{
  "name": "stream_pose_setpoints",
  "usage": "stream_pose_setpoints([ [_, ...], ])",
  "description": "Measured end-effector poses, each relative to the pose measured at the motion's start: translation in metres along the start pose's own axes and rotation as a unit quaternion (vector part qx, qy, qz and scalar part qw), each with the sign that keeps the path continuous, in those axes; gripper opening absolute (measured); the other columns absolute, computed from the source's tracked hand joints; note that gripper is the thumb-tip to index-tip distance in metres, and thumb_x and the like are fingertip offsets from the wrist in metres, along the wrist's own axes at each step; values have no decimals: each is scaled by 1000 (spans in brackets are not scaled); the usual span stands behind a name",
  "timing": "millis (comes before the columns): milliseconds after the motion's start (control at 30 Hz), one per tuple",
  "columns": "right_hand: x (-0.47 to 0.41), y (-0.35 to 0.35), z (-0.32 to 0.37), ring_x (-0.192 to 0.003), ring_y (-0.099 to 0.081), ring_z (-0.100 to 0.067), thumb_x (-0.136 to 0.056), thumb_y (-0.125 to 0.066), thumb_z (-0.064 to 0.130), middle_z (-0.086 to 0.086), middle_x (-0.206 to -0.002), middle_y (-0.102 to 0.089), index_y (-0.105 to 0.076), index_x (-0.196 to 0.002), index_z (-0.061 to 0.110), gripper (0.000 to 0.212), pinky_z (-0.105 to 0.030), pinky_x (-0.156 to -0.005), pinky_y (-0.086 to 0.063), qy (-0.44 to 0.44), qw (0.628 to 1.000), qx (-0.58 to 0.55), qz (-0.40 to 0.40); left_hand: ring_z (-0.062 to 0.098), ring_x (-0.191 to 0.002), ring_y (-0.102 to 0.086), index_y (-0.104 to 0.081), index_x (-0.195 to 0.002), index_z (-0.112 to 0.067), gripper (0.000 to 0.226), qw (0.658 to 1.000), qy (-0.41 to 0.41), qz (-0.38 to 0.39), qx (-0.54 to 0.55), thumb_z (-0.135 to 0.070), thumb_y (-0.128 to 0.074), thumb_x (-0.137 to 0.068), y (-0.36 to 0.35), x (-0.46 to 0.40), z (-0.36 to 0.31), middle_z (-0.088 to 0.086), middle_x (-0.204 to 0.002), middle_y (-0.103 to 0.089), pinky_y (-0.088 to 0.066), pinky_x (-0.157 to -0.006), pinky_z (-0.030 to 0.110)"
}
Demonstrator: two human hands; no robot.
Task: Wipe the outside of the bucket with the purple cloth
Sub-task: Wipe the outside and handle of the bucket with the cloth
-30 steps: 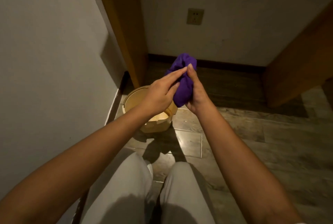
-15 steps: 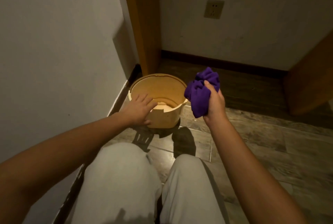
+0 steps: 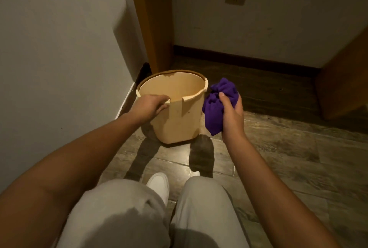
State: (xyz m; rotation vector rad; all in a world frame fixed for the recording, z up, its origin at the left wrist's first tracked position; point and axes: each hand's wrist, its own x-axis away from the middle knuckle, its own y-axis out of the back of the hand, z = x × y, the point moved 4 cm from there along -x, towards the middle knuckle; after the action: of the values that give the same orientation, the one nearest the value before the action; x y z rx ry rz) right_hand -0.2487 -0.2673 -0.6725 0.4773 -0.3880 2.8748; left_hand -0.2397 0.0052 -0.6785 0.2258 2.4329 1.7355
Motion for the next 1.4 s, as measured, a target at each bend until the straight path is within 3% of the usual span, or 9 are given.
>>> stream_pose_setpoints([
  [67, -9, -6, 4, -123, -60, -18, -89, -72, 51, 8, -142, -57, -43, -150, 42, 68, -42, -98, -54, 42, 998, 52, -14, 25, -104, -65, -64, -128, -27, 29, 998, 39, -4, 51, -33, -58, -100, 3, -12, 4, 1, -117, -72, -48, -82, 36],
  [267, -37, -53, -10, -128, -57, -21, -100, -63, 42, 4, -145, -56, -39, -154, 33, 60, -48, -107, -50, 99, 976, 192, -31, 27, -116, -59, -60, -135, -27, 38, 988, 99, -9, 115, -42, -51, -102, 1, -30, 16, 2, -131, -66, -48, -91, 40],
  [400, -51, -100, -29, -144, -43, -31, -100, -58, 55, -6, -166, -31, -24, -163, 28, 77, -49, -110, -45, 126, 956, 263, -17, 27, -120, -59, -60, -137, -22, 39, 986, 97, -47, 127, -38, -51, -102, 2, -39, 16, 5, -132, -66, -45, -93, 36],
  [533, -52, -131, -63, -155, -23, -37, -99, -52, 64, -8, -174, -12, -12, -165, 31, 84, -56, -119, -37, 173, 907, 384, 17, 28, -111, -64, -64, -131, -18, 36, 985, 71, -73, 138, -34, -50, -103, 7, -44, 16, 7, -120, -72, -51, -88, 40],
  [700, -64, -106, -112, -157, -19, -36, -100, -45, 64, -11, -172, -21, -15, -164, 28, 79, -57, -126, -20, 207, 839, 504, -5, 26, -114, -62, -63, -135, -22, 39, 979, 102, -86, 153, -39, -50, -102, -1, -38, 31, 5, -126, -70, -47, -90, 34],
  [933, -96, -59, -140, -154, -27, -38, -106, -36, 58, -15, -170, -29, -21, -164, 19, 71, -56, -124, -25, -8, 894, 440, -81, 28, -120, -58, -61, -137, -24, 41, 976, 122, -76, 162, -43, -49, -102, -3, -38, 32, 4, -132, -66, -42, -92, 34],
  [1200, -75, -146, -91, -158, -16, -34, -104, -36, 49, -9, -171, -26, -27, -162, 26, 64, -55, -126, -16, 185, 902, 390, -30, 24, -110, -64, -60, -137, -21, 41, 977, 102, -61, 176, -41, -47, -104, -1, -46, 29, 6, -121, -71, -53, -86, 37],
  [1300, -99, -150, -82, -156, -25, -33, -105, -35, 50, -7, -168, -35, -35, -159, 28, 59, -56, -126, -19, 161, 882, 439, -52, 15, -104, -63, -60, -137, -20, 41, 970, 120, -60, 202, -41, -48, -103, -9, -39, 36, -3, -115, -70, -50, -80, 22],
  [1400, -129, -122, -89, -135, -53, -32, -105, -38, 56, -4, -147, -58, -47, -150, 31, 52, -55, -113, -41, 89, 894, 435, -49, 8, -105, -58, -62, -135, -19, 40, 960, 162, -80, 214, -39, -49, -103, -17, -23, 44, -4, -117, -70, -44, -83, 16],
])
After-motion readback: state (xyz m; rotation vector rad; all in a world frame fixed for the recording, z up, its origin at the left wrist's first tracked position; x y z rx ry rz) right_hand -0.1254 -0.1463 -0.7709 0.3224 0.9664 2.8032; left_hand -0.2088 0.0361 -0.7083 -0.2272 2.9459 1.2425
